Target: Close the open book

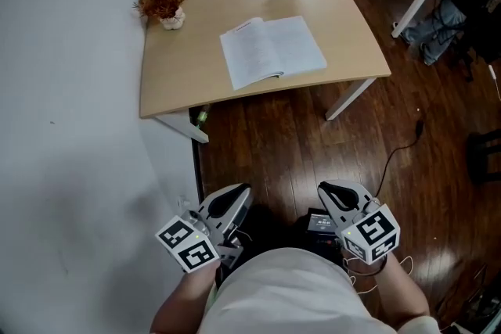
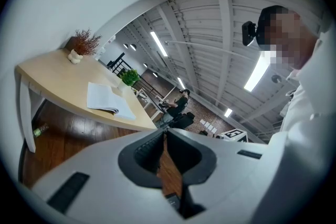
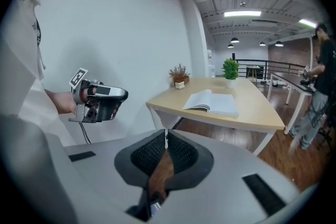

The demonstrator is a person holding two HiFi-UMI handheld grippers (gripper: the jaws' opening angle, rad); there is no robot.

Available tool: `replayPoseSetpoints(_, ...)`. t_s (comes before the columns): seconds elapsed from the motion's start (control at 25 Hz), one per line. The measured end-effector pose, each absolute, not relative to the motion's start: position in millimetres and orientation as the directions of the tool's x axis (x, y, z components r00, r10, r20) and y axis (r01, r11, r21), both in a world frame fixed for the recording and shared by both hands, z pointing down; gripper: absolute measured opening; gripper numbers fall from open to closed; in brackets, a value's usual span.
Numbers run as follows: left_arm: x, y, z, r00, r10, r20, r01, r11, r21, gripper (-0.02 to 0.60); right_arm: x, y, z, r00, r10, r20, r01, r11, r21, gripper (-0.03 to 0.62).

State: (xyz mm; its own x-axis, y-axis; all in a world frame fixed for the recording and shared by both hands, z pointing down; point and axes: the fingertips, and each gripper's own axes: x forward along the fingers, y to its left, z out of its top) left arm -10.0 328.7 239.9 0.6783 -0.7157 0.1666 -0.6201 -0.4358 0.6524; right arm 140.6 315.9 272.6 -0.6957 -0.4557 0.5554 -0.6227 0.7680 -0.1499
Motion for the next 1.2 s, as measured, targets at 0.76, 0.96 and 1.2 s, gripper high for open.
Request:
replayPoseSetpoints(0.76, -23, 185, 258, 0.568, -0.801, 0.191, -0.684, -0.330, 0.651, -0.003, 114, 157, 295, -0.747, -0.313, 0.587, -0.425, 0.903, -0.059, 0.002)
replayPoseSetpoints(0.96, -11, 131, 261, 0.541, -0.814, 0.213, -0.699, -0.294, 0.652, -0.003, 117, 99, 294, -0.748, -0.289, 0.597, -0.338, 0.941, 0.033, 0.002)
replayPoseSetpoints(1.2, -9, 92, 275, 0.482, -0.842, 0.242, -0.723, -0.226, 0.653, -0.003, 102, 58, 300, -0.775, -0.238, 0.586, -0.214, 0.971, 0.110, 0.023)
